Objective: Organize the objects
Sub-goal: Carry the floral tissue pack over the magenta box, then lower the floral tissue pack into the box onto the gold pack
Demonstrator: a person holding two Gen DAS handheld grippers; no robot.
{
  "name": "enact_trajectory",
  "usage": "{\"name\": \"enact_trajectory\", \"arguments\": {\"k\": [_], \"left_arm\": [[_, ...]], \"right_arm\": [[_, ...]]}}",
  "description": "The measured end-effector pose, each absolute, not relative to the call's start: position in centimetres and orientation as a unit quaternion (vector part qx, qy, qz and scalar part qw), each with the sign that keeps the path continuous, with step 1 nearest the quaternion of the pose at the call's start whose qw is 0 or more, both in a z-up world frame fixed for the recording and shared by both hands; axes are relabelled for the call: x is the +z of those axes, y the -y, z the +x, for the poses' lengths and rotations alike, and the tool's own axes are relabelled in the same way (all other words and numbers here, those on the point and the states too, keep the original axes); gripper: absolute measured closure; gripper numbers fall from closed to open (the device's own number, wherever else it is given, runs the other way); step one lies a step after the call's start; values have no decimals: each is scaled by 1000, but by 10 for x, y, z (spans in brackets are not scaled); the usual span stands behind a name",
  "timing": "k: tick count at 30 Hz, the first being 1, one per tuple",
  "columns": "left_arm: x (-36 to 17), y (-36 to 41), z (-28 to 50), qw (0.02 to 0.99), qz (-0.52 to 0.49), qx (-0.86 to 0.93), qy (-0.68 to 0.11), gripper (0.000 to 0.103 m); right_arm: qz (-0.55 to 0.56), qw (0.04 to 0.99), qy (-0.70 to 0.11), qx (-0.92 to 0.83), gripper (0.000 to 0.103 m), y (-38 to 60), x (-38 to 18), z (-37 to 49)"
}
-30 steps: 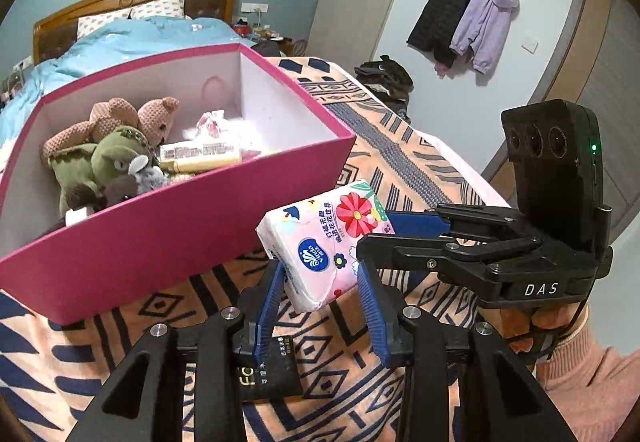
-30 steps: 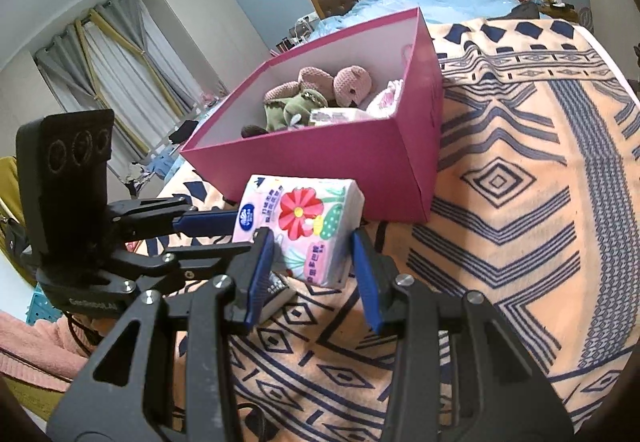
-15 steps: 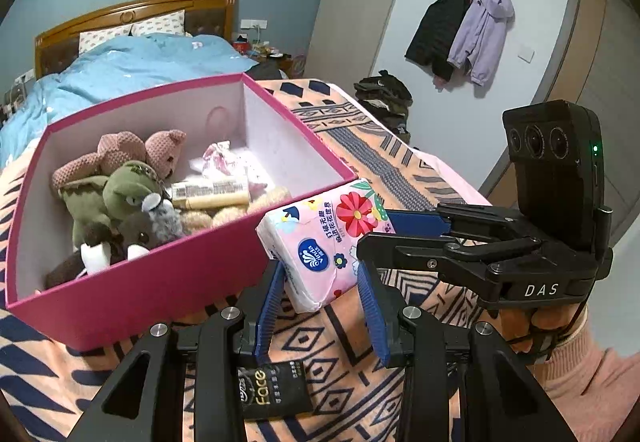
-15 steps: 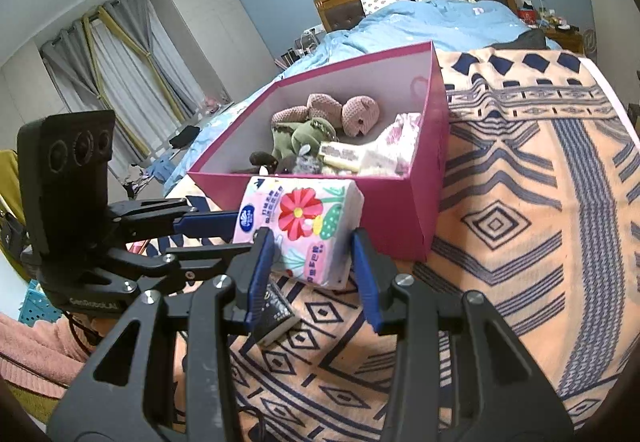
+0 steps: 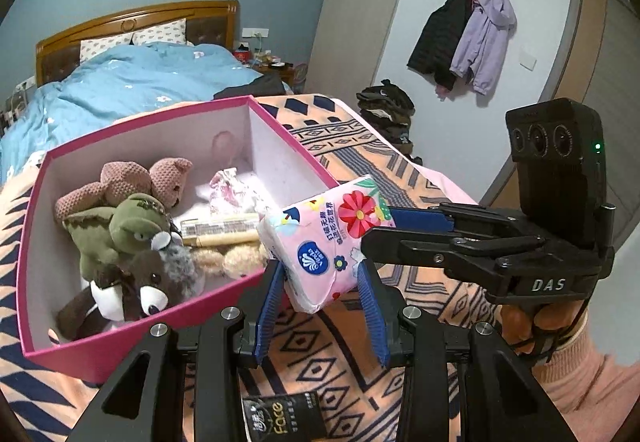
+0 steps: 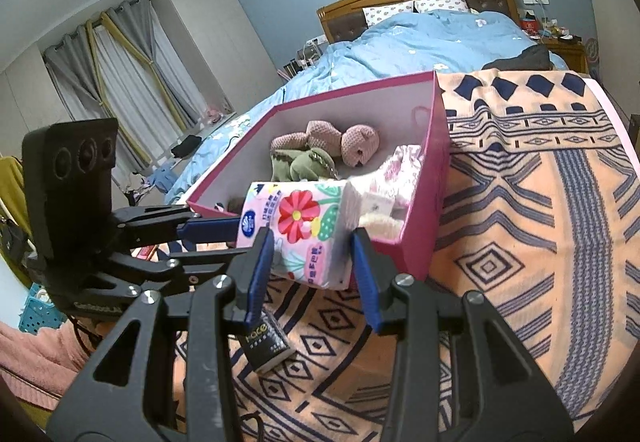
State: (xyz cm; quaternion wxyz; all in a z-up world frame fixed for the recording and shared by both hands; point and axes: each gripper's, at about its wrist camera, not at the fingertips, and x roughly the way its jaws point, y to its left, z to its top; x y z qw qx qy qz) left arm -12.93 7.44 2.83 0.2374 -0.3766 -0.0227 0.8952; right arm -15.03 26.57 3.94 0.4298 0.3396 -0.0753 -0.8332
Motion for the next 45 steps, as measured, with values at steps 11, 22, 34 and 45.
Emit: {"name": "enact_trajectory", "arguments": {"k": [11,22,34,45], "left_arm": [[36,-71,-147,231,-372,899,21,65],[39,-68,-173,222,-383,896,26,65],[36,-66,-188,212,-390,896,25,65],[32,-62,-201,208,-399,892,31,65]], "right_arm": [[336,429,75,-835,60,-261,46,-169],[341,424,78,-835,60,-254,49,-194],[351,418,80,-834,60,-249,46,-211],[360,414,79,-833,60,-244,44,-222]]}}
